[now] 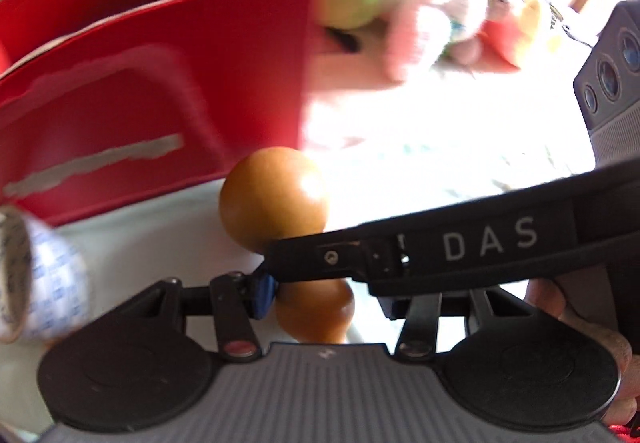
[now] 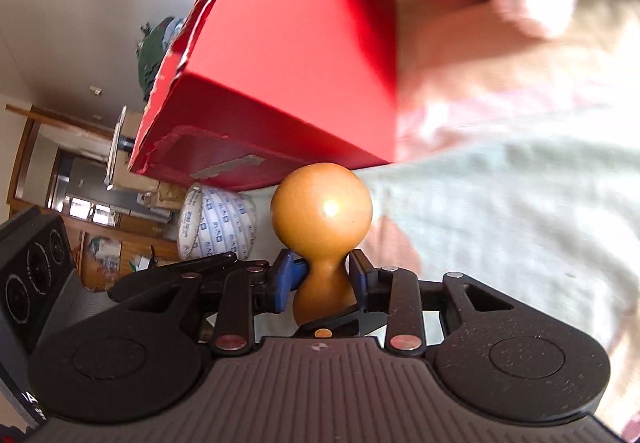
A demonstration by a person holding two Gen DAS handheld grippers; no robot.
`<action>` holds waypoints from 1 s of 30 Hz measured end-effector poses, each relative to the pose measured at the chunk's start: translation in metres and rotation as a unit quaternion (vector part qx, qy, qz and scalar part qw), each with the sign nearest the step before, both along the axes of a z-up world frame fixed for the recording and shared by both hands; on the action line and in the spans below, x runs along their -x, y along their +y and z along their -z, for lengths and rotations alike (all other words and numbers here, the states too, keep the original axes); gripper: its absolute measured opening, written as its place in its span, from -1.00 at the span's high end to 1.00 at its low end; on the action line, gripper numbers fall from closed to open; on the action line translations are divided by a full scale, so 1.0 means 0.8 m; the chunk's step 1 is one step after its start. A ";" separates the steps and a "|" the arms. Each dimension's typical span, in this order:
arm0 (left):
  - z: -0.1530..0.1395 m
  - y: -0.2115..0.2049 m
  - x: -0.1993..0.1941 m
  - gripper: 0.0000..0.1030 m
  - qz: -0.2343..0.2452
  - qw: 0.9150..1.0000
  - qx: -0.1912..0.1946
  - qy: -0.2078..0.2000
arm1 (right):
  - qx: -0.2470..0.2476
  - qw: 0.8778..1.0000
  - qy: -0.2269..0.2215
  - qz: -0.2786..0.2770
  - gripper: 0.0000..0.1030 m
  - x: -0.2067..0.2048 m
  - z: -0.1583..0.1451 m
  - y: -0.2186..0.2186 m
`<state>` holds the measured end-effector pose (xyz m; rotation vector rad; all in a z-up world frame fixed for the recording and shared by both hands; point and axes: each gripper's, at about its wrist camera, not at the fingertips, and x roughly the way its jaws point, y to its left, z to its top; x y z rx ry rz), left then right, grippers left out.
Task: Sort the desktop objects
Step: 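Close the right gripper around the neck of the orange gourd, then lift the gourd with the right gripper over the red cardboard box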
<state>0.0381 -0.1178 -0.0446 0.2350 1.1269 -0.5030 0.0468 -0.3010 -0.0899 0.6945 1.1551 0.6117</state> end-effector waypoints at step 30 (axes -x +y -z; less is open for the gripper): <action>-0.056 -0.106 0.031 -0.02 0.126 0.988 0.027 -0.083 | 0.011 0.991 -0.052 0.124 0.39 0.045 -0.061 -0.076</action>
